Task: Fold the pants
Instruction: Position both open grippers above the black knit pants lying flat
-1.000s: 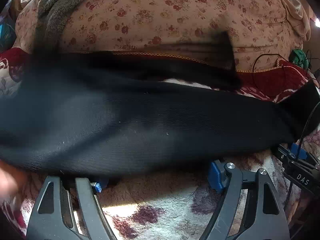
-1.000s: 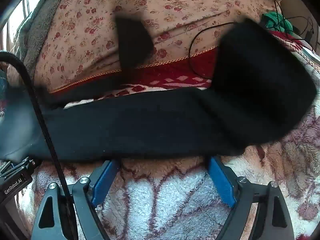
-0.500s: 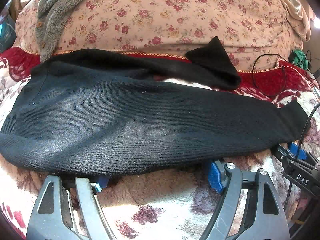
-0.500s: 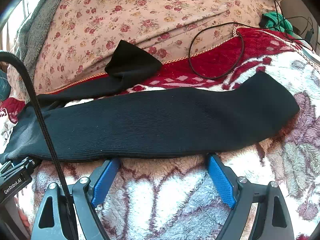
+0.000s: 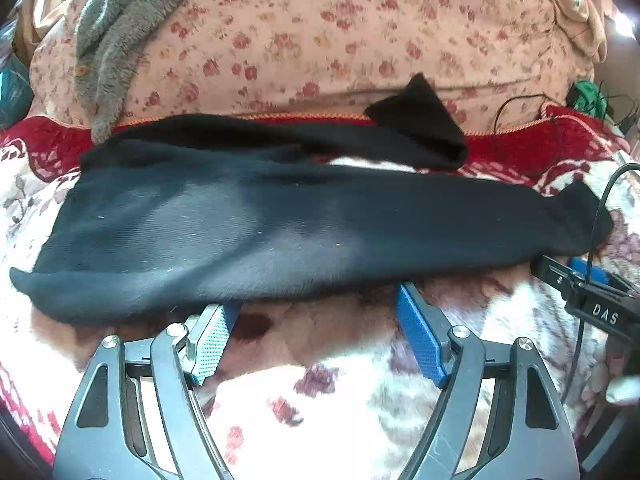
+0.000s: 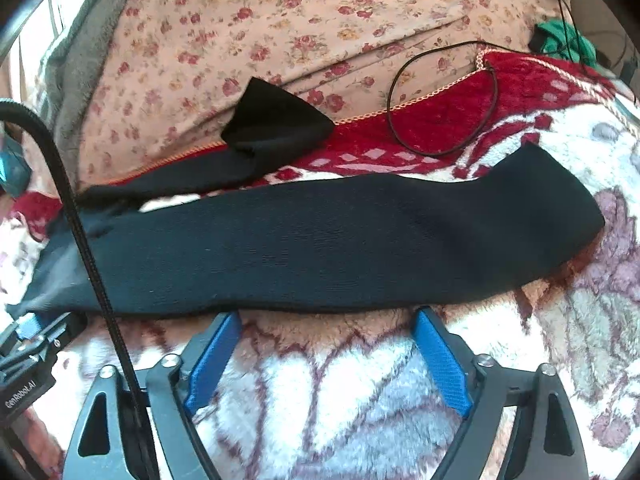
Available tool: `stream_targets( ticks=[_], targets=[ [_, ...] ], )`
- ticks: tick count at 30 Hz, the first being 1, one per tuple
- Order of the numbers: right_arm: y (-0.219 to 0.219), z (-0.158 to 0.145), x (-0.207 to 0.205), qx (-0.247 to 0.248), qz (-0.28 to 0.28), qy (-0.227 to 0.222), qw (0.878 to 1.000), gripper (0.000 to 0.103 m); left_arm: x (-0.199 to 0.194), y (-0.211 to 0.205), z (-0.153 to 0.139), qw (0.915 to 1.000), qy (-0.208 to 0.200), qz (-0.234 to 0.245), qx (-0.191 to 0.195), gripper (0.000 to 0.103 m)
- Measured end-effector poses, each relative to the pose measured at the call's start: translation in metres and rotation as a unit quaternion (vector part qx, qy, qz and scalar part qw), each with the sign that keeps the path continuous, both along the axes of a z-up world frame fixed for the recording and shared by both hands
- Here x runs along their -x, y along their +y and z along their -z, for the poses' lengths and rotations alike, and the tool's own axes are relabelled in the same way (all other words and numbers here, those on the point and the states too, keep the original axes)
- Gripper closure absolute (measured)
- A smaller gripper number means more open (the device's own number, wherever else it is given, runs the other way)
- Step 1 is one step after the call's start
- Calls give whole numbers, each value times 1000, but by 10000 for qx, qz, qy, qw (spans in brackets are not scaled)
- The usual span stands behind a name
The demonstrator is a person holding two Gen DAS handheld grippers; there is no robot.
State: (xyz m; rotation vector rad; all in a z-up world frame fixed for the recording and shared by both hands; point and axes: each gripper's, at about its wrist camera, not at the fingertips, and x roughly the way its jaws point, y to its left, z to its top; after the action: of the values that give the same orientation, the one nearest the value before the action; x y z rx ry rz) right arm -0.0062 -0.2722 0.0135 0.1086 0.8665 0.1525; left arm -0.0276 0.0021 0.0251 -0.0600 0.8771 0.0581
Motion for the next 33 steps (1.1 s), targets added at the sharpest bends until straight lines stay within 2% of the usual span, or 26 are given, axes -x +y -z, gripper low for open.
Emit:
stream_targets(
  ticks=[1,4,6,10,11,15,20,33],
  targets=[
    [-3,-3,4,-172,21,-9,9999,28,4,1,-5,10000,-40,-10,0,25],
    [-6,-14,18,-570,81,-80,9983,28,12,5,-17,9999,-106,-25,36,25],
    [1,-24,29,-482,-18,-282,9984,28,16,7,-25,9999,-140,-34,88,25],
    [10,-49,51,-332,-139,-831,9959,28,24,5,-40,9992,-380,-10,-78,25],
    [11,-53,54,-328,-170,-867,9955,28,23,6,-42,9996,-298,7,-23,25],
    [14,-65,62,-336,-274,-930,9947,28,25,7,-46,9994,-320,-31,144,25],
    [6,-71,72,-449,-199,-976,9940,28,33,5,-47,9986,-481,-97,171,25],
    [1,-67,79,-605,-171,-853,9944,28,36,6,-48,9992,-352,-139,145,25]
  ],
)
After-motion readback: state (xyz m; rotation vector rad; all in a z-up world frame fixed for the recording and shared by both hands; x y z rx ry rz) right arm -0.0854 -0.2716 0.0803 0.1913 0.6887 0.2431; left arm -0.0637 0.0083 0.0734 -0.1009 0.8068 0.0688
